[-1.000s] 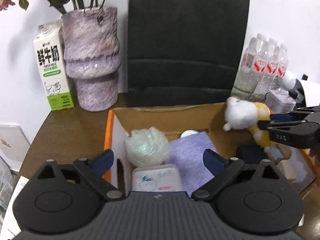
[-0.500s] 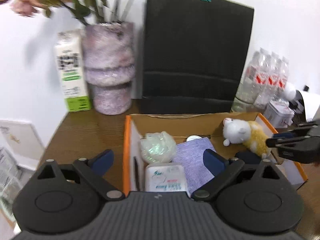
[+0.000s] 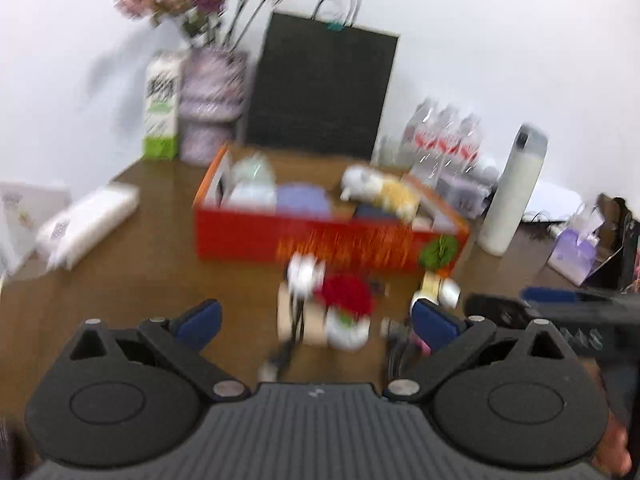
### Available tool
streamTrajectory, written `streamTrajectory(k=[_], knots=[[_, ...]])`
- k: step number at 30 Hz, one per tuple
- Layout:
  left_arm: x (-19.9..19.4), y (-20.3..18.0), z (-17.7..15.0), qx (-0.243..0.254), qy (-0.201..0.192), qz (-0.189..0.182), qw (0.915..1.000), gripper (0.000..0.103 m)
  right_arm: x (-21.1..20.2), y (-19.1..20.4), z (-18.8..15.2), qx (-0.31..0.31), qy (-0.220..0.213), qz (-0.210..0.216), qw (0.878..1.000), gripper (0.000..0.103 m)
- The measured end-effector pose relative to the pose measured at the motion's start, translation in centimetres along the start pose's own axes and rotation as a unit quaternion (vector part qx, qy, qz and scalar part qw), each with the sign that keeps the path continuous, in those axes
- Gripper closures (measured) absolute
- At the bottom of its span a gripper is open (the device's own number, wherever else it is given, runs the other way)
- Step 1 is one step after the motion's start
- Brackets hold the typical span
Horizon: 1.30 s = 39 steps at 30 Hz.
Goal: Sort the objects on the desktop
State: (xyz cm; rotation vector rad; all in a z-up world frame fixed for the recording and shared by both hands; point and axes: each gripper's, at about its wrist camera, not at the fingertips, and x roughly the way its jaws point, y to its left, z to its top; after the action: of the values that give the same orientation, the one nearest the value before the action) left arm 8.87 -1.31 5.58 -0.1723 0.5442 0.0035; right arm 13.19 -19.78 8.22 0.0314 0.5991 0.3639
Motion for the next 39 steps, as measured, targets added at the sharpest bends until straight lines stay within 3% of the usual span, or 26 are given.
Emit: streamTrajectory(k=[3,6,10,13,18,29,34,39], knots=[[-0.8,-0.1,-3.7,0.017,0.023,0.030,0.9992,0.000,-1.5,0.0,-4.2,0.007,0.006,-0.018,1.000,0.012],[-2.1,0.8,-6.0,0.023,0.013,0.053,0.9982,0.000,-3.1,0.4,-6.9,-0.008,0.006,-0.021,1.000,0.011],[-3.2,1.7,-6.4,-0.003,-0.024,0.048,0.9986,0.000,-4.2,1.3,-8.1,-0.013,-0.025,-0.032,0.999,0.005],[-2.4,1.6,-6.0,0.001,0.007,0.056,0.9984,0.000,-4.0,1.5,-8.6,-0.002,-0.021,-0.034,0.999,0.005],[-2.8,1.3,-6.4,0.013,-0.002,0.050,0.9986,0.000,-4.6,1.4,-9.4,0.018,-0.040,-0.043,0.998,0.005],[-2.3,1.6,-6.3,0.001,0.017,0.044,0.9989,0.000,-4.3,0.8,-9.0,0.029,-0.027,-0.029,0.999,0.005],[-0.9,1.5,-4.0,0.021,0.007,0.019,0.9996,0.000,-3.0,0.2,-6.7,0.025,-0.033,-0.042,0.998,0.006],[2.9,1.2,-1.0,0.045,0.010,-0.002,0.9990,0.013,0.1,-0.2,-3.3,0.031,-0.026,-0.011,0.999,0.014]])
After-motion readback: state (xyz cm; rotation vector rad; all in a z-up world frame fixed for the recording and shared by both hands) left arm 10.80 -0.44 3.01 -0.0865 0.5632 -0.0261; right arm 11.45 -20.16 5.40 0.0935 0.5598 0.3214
